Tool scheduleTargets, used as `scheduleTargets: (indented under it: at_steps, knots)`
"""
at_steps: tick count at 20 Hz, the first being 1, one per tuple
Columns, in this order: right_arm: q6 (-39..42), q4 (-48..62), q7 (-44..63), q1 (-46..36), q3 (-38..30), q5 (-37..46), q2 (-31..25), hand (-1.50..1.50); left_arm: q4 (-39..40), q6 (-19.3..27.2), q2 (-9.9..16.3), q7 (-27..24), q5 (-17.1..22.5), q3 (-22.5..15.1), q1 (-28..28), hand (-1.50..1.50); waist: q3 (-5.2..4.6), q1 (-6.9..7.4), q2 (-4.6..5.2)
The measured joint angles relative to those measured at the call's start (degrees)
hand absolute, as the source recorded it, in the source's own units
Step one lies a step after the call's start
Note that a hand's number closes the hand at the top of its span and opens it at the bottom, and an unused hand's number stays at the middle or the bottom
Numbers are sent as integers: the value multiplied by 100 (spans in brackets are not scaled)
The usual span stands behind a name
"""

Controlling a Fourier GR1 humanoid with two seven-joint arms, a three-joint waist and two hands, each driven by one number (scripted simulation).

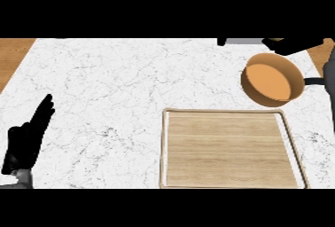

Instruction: Pick the squash from the tray and place it in the pot

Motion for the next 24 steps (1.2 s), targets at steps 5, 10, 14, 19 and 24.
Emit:
scheduleTargets:
  at_steps: [5,10,14,19,24]
  knots:
    - [-577,1668,-799,-542,-44,249,-102,150,35,24,-83,-55,-68,-11,-42,0,1,47,23]
    - [-1216,3079,-1360,-1001,26,660,-163,150,20,-39,-86,-18,-87,-30,-104,0,2,140,62]
    - [-1416,4027,-1623,-1309,-227,552,-124,-150,4,-113,-49,37,-77,-25,-226,0,5,195,88]
    - [-1392,4854,-1936,-1577,-569,296,-117,-150,-5,-127,-105,-30,-107,-70,-181,0,10,272,123]
    - [-1488,5323,-2300,-1794,-834,90,-86,-150,77,-150,-85,-68,-121,-24,-255,0,11,271,131]
